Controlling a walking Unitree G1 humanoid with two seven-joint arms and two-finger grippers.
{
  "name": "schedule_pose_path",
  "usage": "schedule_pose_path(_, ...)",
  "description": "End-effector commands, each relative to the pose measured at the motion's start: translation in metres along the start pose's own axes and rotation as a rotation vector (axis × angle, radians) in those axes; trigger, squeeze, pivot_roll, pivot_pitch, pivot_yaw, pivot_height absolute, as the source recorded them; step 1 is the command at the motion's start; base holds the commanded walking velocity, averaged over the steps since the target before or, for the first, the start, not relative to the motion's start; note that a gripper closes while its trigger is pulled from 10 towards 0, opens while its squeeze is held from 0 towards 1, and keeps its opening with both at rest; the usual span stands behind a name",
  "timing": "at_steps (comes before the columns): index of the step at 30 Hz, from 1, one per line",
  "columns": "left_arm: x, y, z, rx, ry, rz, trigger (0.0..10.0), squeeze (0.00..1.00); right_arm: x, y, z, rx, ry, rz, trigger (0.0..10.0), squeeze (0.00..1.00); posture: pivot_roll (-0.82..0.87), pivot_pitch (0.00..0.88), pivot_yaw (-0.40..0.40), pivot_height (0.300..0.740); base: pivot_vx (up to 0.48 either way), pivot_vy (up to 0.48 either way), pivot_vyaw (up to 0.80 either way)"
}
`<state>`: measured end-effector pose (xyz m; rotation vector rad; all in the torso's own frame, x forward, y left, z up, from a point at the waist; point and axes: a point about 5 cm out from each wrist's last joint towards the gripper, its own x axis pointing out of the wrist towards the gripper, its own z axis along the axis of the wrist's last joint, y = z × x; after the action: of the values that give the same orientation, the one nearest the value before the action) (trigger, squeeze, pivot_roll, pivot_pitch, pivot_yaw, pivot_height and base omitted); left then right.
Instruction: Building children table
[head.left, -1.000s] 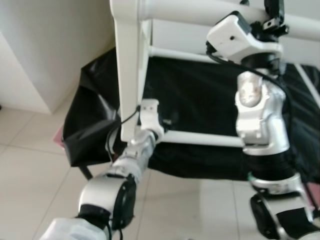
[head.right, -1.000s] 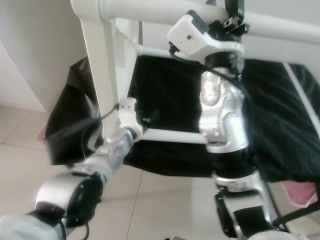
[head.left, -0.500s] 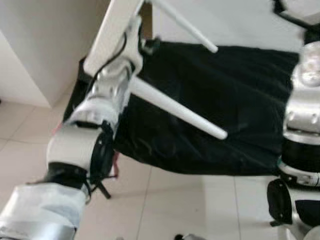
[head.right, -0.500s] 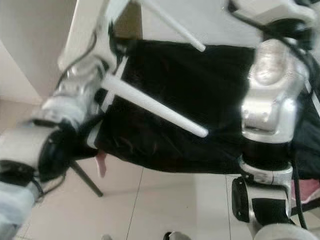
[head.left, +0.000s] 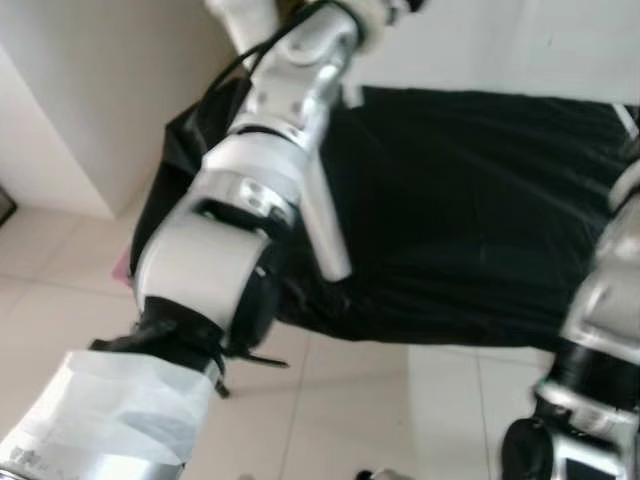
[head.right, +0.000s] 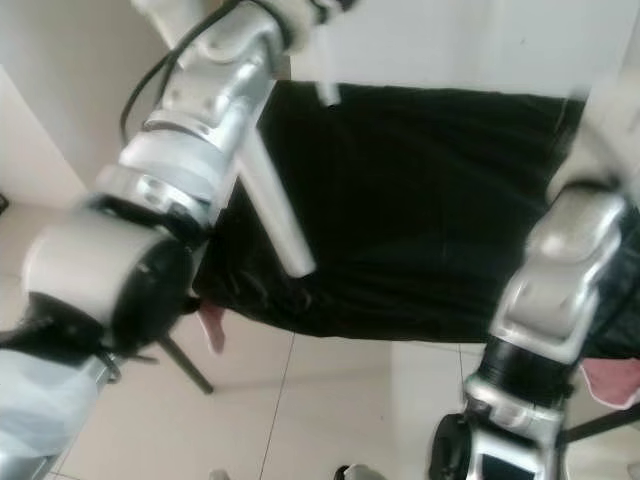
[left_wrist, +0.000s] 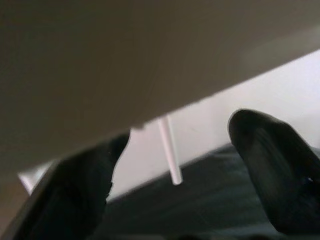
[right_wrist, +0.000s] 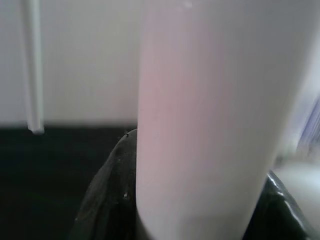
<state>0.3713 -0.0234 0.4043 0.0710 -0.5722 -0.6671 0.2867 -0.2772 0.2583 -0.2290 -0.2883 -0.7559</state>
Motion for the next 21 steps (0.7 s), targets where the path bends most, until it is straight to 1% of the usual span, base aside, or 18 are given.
schedule_pose_path(1,0.003,0.004,0.04,0.02,-0.16,-0.011,10.0,0.0,0.001,-0.012,-0.026,-0.091,0.109,-0.046,0.0,0.0,-0.03,0.069,0.049,0.74,0.0,0.0,0.0)
schedule_pose_path(2,0.003,0.0,0.038,0.017,-0.159,-0.024,10.0,0.0,0.0,-0.012,-0.027,-0.071,0.112,-0.046,3.0,0.0,-0.03,0.069,0.049,0.74,0.0,0.0,0.0)
schedule_pose_path(3,0.002,-0.007,0.034,0.013,-0.153,-0.054,10.0,0.0,-0.001,-0.011,-0.029,-0.064,0.116,-0.05,8.3,0.0,-0.03,0.073,0.053,0.74,0.0,0.0,0.0)
schedule_pose_path(4,0.001,-0.013,0.031,0.018,-0.149,-0.081,10.0,0.0,-0.002,-0.011,-0.031,-0.049,0.122,-0.052,10.0,0.0,-0.03,0.073,0.056,0.74,0.0,0.0,0.0)
schedule_pose_path(5,0.001,-0.013,0.031,0.018,-0.149,-0.081,10.0,0.0,-0.002,-0.011,-0.031,-0.049,0.122,-0.052,10.0,0.0,-0.03,0.073,0.056,0.74,0.0,0.0,0.0)
schedule_pose_path(6,0.0,-0.019,0.027,0.02,-0.145,-0.108,10.0,0.0,-0.002,-0.011,-0.032,-0.035,0.122,-0.054,10.0,0.0,-0.02,0.072,0.058,0.74,0.0,0.0,0.0)
schedule_pose_path(7,0.0,-0.019,0.027,0.02,-0.145,-0.108,10.0,0.0,-0.002,-0.011,-0.032,-0.035,0.122,-0.054,10.0,0.0,-0.02,0.072,0.058,0.74,0.0,0.0,0.0)
schedule_pose_path(8,-0.002,-0.025,0.021,0.014,-0.136,-0.141,10.0,0.0,-0.003,-0.009,-0.032,-0.03,0.119,-0.051,10.0,0.0,-0.02,0.075,0.059,0.74,0.0,0.0,0.0)
schedule_pose_path(9,-0.002,-0.025,0.021,0.014,-0.136,-0.141,10.0,0.0,-0.003,-0.009,-0.032,-0.03,0.119,-0.051,10.0,0.0,-0.02,0.075,0.059,0.74,0.0,0.0,0.0)
schedule_pose_path(11,-0.013,-0.038,0.002,-0.028,-0.093,-0.238,10.0,0.0,-0.004,-0.006,-0.031,-0.009,0.102,-0.044,10.0,0.0,-0.02,0.076,0.055,0.74,0.0,0.0,0.0)
schedule_pose_path(13,-0.015,-0.041,-0.001,-0.036,-0.086,-0.255,10.0,0.0,-0.004,-0.006,-0.031,-0.004,0.099,-0.045,10.0,0.0,-0.02,0.076,0.055,0.74,0.0,0.0,0.0)
schedule_pose_path(14,-0.019,-0.044,-0.005,-0.05,-0.075,-0.282,10.0,0.0,-0.004,-0.006,-0.032,0.004,0.096,-0.045,10.0,0.0,-0.02,0.075,0.053,0.74,0.0,0.0,0.0)
schedule_pose_path(15,-0.024,-0.047,-0.007,-0.069,-0.076,-0.309,10.0,1.0,-0.005,-0.006,-0.033,0.012,0.093,-0.045,10.0,1.0,-0.01,0.076,0.048,0.74,0.0,0.0,0.0)
schedule_pose_path(16,-0.024,-0.047,-0.007,-0.069,-0.076,-0.309,10.0,1.0,-0.005,-0.006,-0.033,0.012,0.093,-0.045,10.0,1.0,-0.01,0.076,0.048,0.74,0.0,0.0,0.0)
schedule_pose_path(17,-0.034,-0.054,-0.011,-0.118,-0.088,-0.365,10.0,1.0,-0.01,-0.003,-0.034,0.042,0.08,-0.037,10.0,1.0,-0.01,0.074,0.042,0.74,0.0,0.0,0.0)
schedule_pose_path(18,-0.034,-0.054,-0.011,-0.118,-0.088,-0.365,10.0,1.0,-0.01,-0.003,-0.034,0.042,0.08,-0.037,10.0,1.0,-0.01,0.074,0.042,0.74,0.0,0.0,0.0)
schedule_pose_path(21,-0.048,-0.06,-0.017,-0.142,-0.089,-0.432,10.0,1.0,-0.016,0.002,-0.033,0.082,0.048,-0.015,10.0,1.0,0.0,0.073,0.038,0.74,0.0,0.0,0.0)
